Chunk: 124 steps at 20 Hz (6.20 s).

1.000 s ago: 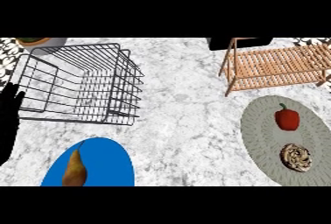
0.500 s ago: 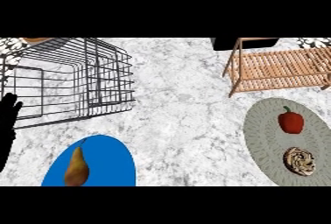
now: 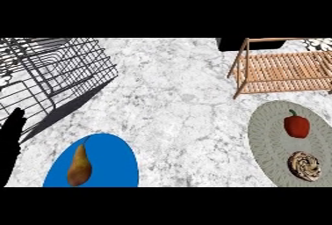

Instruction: Pick the cupcake from the placemat and place it in the tiered shelf

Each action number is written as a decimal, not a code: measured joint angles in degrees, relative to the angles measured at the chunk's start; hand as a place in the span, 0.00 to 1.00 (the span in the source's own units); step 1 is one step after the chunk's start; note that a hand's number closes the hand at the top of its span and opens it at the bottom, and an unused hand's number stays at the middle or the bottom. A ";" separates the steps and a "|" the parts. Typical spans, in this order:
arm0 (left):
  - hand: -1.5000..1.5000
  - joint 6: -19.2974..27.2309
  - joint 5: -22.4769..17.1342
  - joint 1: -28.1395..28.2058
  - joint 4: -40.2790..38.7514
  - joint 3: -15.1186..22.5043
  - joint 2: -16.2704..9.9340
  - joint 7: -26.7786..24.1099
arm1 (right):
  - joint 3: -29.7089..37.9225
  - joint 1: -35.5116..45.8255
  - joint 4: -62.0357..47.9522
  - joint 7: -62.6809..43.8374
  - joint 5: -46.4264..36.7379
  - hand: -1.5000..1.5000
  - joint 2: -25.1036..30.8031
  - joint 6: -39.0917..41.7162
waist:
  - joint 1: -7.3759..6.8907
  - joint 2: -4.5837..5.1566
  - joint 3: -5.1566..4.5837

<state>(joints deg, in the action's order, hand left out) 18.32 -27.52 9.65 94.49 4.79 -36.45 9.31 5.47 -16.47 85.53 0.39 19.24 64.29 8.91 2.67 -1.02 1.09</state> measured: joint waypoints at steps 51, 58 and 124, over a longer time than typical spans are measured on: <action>0.50 -12.14 9.96 -12.39 -15.86 -0.32 17.91 4.15 | -8.63 7.20 -0.14 -20.43 -43.32 1.00 -30.09 -9.66 | -2.67 0.57 -0.96; 0.50 -11.77 11.36 -12.75 -16.44 -0.42 18.93 4.28 | -11.74 7.54 -1.85 -13.18 -45.96 1.00 -28.94 -6.09 | -2.70 0.16 -1.66; 0.50 -15.75 16.65 -13.90 -17.48 -4.36 23.02 5.53 | 3.59 68.57 -25.42 -11.07 -29.72 1.00 -7.48 13.19 | -4.35 1.20 -0.87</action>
<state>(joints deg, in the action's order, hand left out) 2.57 -10.87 -4.25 77.01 0.42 -13.43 14.83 9.07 52.09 60.11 -10.68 -10.48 56.81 22.11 -1.68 0.18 0.22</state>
